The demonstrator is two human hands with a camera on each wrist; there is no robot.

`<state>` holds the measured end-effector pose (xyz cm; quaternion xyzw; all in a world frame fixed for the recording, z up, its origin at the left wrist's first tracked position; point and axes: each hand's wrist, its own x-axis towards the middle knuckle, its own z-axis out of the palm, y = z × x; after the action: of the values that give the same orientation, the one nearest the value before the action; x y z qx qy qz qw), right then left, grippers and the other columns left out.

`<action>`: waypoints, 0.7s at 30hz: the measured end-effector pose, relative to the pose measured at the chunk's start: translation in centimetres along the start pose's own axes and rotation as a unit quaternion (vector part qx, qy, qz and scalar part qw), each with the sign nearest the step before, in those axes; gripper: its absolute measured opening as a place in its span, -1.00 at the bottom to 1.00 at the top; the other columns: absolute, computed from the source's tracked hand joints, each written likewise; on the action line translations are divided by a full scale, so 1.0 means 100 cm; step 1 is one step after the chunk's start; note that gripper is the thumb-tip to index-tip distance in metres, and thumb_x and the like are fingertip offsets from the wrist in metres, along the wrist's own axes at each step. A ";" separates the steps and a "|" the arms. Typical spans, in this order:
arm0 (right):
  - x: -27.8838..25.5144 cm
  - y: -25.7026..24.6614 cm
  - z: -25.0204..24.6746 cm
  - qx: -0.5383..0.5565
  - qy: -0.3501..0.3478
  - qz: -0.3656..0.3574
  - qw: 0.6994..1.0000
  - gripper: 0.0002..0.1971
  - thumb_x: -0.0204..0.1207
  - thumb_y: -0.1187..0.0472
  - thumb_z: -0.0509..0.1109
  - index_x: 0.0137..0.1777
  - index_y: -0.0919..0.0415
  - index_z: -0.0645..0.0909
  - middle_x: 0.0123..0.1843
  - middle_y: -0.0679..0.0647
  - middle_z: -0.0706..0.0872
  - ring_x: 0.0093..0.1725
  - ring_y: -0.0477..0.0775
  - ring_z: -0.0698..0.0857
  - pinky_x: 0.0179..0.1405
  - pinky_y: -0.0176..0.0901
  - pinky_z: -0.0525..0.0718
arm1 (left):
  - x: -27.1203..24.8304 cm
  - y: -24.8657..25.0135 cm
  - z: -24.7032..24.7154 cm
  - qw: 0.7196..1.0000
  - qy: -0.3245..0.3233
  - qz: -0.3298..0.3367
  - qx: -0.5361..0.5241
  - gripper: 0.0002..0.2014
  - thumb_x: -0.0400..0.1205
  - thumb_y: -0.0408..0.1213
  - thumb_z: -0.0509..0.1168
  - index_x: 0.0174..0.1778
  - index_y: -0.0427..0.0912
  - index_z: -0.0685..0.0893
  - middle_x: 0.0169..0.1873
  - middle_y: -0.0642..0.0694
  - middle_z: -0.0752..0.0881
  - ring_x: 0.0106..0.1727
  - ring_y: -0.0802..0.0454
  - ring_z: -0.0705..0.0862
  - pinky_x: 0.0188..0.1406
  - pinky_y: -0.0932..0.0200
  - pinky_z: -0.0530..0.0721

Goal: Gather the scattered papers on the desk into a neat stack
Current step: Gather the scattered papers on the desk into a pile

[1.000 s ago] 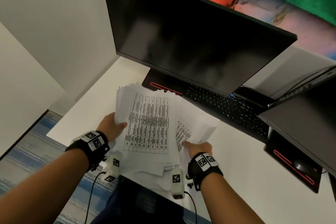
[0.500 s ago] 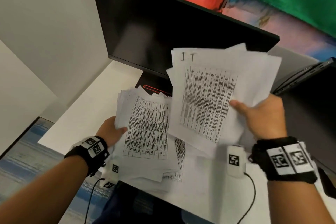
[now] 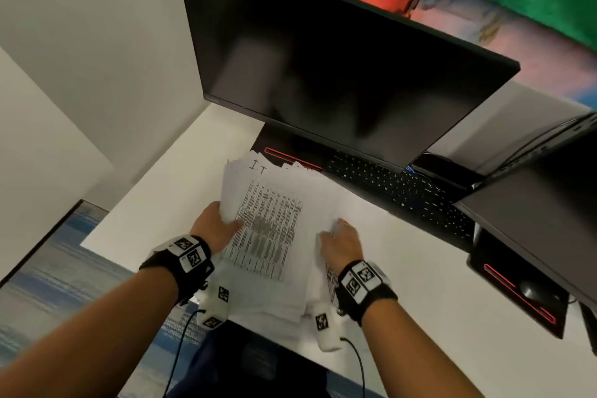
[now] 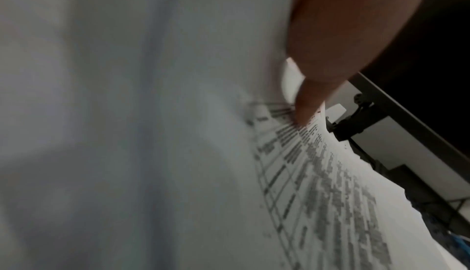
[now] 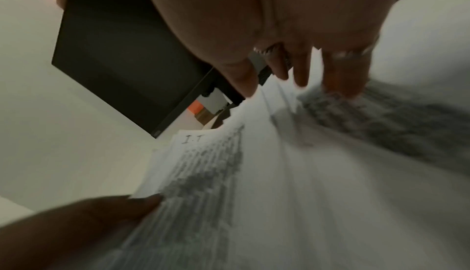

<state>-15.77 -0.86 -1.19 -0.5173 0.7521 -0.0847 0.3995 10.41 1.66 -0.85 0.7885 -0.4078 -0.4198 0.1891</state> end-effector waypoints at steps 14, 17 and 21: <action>-0.005 0.047 -0.006 0.147 0.087 0.152 0.974 -0.19 0.24 0.03 0.71 0.46 0.28 0.47 0.31 0.17 0.69 0.27 0.25 0.70 0.25 -0.07 0.65 | 0.010 -0.019 -0.012 0.997 0.022 0.042 0.068 -0.83 0.61 -0.21 0.38 -0.01 -0.24 0.63 -0.17 -0.20 0.78 -0.27 -0.07 0.70 -0.35 0.14 0.53; 0.002 0.041 0.000 0.220 0.054 0.145 0.963 -0.43 0.16 0.16 0.75 0.16 0.27 0.66 0.11 0.19 0.80 -0.02 0.18 0.79 -0.01 -0.02 0.78 | 0.010 -0.022 -0.016 0.998 0.022 0.029 0.056 -0.76 0.61 -0.19 0.39 0.09 -0.25 0.63 -0.09 -0.20 0.77 -0.19 -0.11 0.71 -0.19 0.08 0.59; 0.000 0.031 -0.005 0.276 0.012 0.103 0.955 -0.69 0.30 0.41 0.66 0.03 0.28 0.72 0.00 0.23 0.82 -0.17 0.12 0.78 -0.24 -0.19 0.71 | 0.009 -0.025 -0.018 0.998 0.028 0.022 0.042 -0.64 0.62 -0.20 0.40 0.26 -0.29 0.58 0.07 -0.21 0.72 -0.06 -0.10 0.64 -0.05 0.05 0.55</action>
<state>-18.31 0.41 -2.49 -0.3053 0.7532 -0.2537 0.5246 13.37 2.31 -1.83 0.7979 -0.4369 -0.3757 0.1768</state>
